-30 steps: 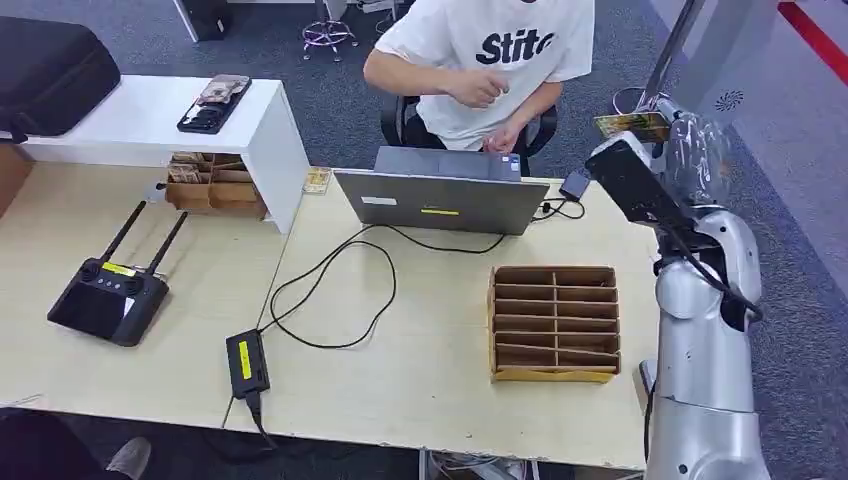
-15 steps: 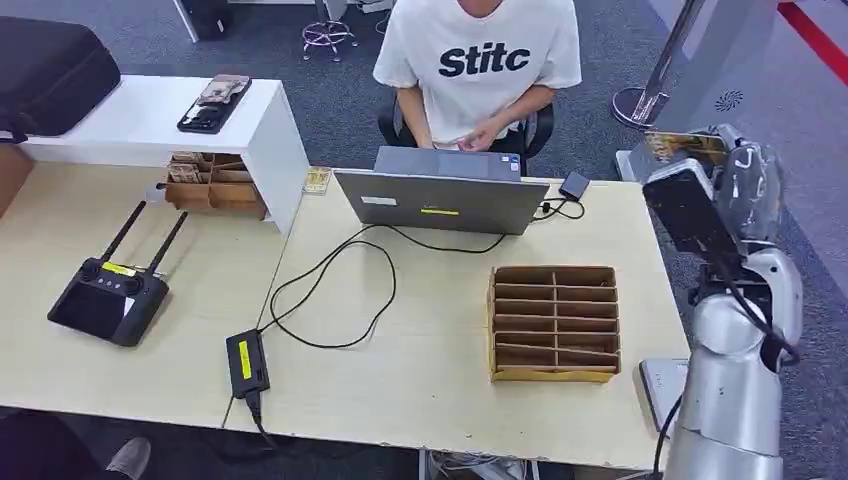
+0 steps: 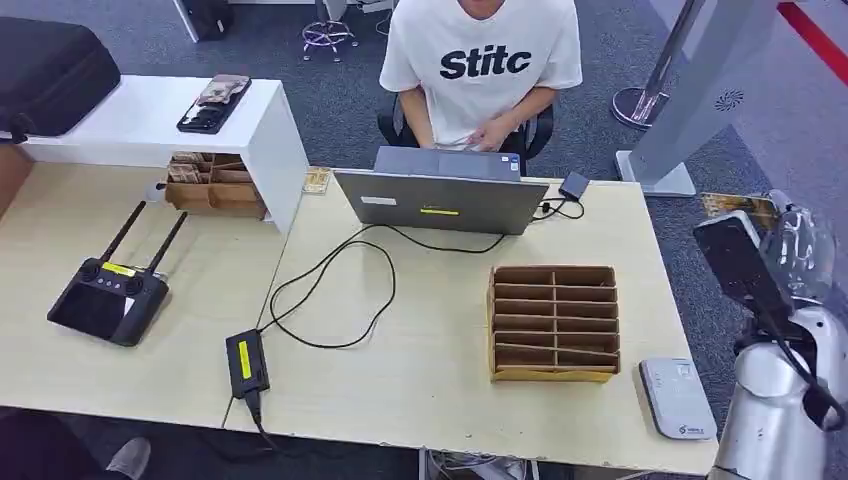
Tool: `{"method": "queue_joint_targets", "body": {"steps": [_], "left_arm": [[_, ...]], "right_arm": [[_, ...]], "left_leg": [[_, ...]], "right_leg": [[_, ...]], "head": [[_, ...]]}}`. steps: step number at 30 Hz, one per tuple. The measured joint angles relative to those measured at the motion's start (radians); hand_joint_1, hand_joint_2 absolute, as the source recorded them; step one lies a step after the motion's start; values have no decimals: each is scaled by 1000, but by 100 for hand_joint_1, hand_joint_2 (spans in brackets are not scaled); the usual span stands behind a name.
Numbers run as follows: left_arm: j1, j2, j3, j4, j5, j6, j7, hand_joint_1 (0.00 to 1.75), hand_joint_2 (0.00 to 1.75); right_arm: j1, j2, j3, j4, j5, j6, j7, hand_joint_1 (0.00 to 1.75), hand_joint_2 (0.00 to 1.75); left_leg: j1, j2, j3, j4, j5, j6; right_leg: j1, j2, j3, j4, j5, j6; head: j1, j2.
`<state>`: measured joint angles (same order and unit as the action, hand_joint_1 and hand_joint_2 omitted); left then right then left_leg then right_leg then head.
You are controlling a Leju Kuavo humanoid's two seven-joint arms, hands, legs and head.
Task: Pass the card to the sensor for recognition and then transmit it.
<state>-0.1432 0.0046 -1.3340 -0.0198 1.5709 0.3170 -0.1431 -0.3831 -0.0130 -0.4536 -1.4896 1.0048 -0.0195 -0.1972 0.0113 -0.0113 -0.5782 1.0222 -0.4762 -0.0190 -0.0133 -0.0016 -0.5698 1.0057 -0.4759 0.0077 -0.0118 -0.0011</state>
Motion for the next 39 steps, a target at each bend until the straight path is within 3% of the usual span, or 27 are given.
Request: {"method": "queue_joint_targets", "body": {"steps": [11,23,39], "left_arm": [[1,-8,47,0,0,19,-5,0,175],[4,-18,97,0,0,23,-17,0,175],[5,-24,117,0,0,31,-19,0,175]], "right_arm": [[156,10,-118,-58,-98,-5,-80,175,175],[334,112,-218,-167,-188,5,-145,173,175],[425,206,-222,-150,-197,32,-161,171,175]], "left_leg": [[0,0,-1,0,-1,0],[0,0,-1,0,-1,0],[0,0,-1,0,-1,0]], "right_leg": [[0,0,0,0,0,0],[0,0,-1,0,-1,0],[0,0,0,0,-1,0]], "head": [[0,0],[0,0],[0,0]]}}
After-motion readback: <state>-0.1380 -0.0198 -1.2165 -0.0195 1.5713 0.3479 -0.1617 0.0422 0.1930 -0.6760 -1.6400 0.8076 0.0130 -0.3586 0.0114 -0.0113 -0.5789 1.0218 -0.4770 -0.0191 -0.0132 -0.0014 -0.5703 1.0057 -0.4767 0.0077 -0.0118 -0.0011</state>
